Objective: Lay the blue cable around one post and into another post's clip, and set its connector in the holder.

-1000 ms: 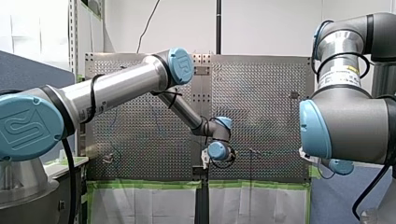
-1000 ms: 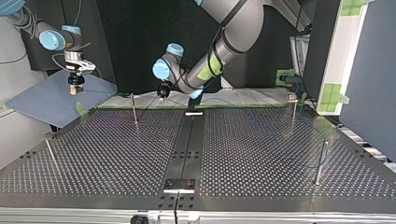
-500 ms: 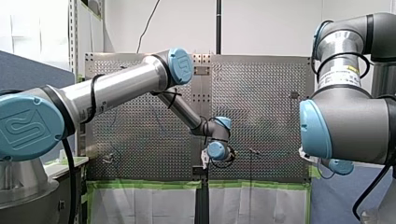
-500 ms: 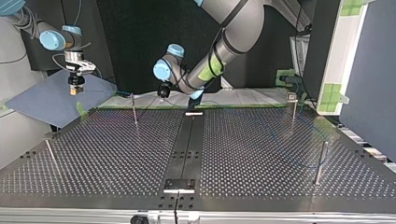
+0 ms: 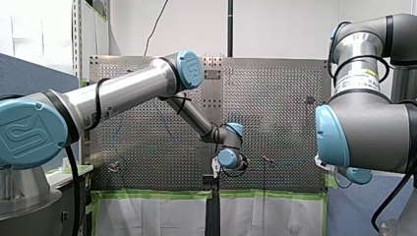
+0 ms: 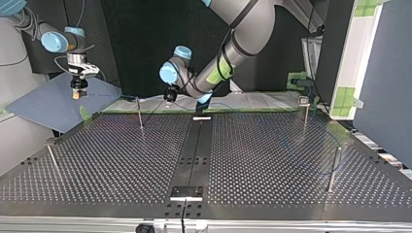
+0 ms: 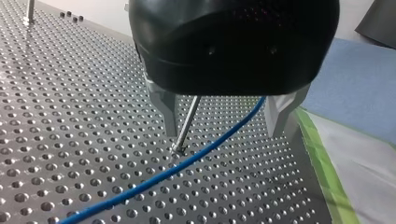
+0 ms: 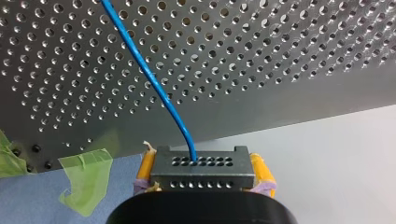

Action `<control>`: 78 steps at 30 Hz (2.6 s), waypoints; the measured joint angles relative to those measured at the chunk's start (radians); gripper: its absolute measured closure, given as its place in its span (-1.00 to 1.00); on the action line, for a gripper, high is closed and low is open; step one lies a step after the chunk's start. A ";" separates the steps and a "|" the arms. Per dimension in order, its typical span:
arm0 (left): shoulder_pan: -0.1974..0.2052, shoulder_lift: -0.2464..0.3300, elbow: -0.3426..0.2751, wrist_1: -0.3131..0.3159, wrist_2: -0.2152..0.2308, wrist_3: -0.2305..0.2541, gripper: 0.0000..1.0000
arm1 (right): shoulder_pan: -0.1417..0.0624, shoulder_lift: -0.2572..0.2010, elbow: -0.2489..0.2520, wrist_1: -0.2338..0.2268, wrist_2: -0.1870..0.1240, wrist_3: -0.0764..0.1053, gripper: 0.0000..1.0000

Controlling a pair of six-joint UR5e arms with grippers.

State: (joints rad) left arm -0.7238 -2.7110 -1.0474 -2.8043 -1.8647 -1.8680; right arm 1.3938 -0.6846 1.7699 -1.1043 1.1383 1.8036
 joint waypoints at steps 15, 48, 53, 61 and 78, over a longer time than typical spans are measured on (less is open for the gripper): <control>0.002 0.000 0.000 -0.001 0.000 -0.004 0.79 | 0.000 0.000 0.000 0.000 0.000 0.001 1.00; 0.032 -0.003 0.001 -0.005 0.101 -0.066 1.00 | 0.002 0.004 -0.024 0.002 0.000 0.004 1.00; 0.043 -0.003 0.005 -0.008 0.116 -0.089 1.00 | 0.005 0.004 -0.026 -0.001 0.000 0.004 1.00; 0.056 -0.003 0.010 -0.019 0.132 -0.104 1.00 | 0.011 0.006 -0.038 0.005 -0.001 0.004 1.00; 0.060 -0.003 0.010 -0.028 0.132 -0.105 -1.00 | 0.016 0.008 -0.051 0.018 -0.001 0.003 1.00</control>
State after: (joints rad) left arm -0.6636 -2.7141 -1.0376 -2.8324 -1.7323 -1.9731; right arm 1.4102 -0.6765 1.7189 -1.0865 1.1369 1.8069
